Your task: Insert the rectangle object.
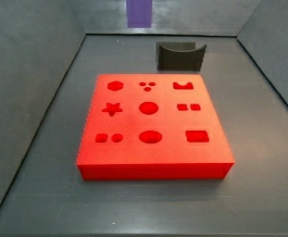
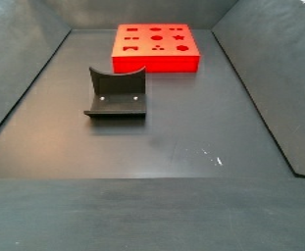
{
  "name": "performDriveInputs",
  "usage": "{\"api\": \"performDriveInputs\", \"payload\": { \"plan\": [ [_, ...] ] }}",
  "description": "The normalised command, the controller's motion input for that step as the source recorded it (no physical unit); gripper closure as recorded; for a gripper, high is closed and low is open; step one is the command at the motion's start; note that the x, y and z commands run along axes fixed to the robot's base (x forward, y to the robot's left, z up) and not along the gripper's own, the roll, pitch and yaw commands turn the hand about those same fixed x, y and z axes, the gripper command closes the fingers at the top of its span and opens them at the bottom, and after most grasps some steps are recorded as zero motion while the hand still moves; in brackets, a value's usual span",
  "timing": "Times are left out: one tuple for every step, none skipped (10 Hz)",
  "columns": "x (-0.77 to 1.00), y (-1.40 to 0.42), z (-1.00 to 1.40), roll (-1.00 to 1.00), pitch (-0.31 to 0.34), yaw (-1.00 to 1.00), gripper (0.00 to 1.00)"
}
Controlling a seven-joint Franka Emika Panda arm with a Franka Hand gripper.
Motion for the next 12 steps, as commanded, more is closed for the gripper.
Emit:
{"api": "performDriveInputs", "payload": {
  "plan": [
    [0.43, -0.43, -0.30, 0.01, -0.114, 0.00, 1.00],
    [0.50, -0.54, -0.35, 0.05, -0.120, 0.00, 1.00],
    [0.52, -0.61, -0.37, 0.09, -0.120, 0.01, 1.00],
    [0.53, -0.64, -0.34, 0.12, -0.100, 0.02, 1.00],
    [0.53, -0.64, -0.27, 0.14, -0.074, 0.01, 1.00],
    [0.67, -0.57, -0.26, 0.18, -0.020, 0.10, 1.00],
    [0.82, -0.32, -0.22, 0.17, 0.000, 0.23, 1.00],
    [0.84, -0.22, -0.15, 0.12, 0.000, 0.26, 1.00],
    [0.87, -0.22, -0.16, 0.06, -0.009, 0.22, 1.00],
    [0.89, -0.22, -0.18, 0.03, -0.039, 0.17, 1.00],
    [0.94, -0.25, -0.19, 0.05, -0.030, 0.13, 1.00],
    [1.00, -0.36, -0.26, 0.19, 0.007, 0.00, 1.00]
  ]
}}
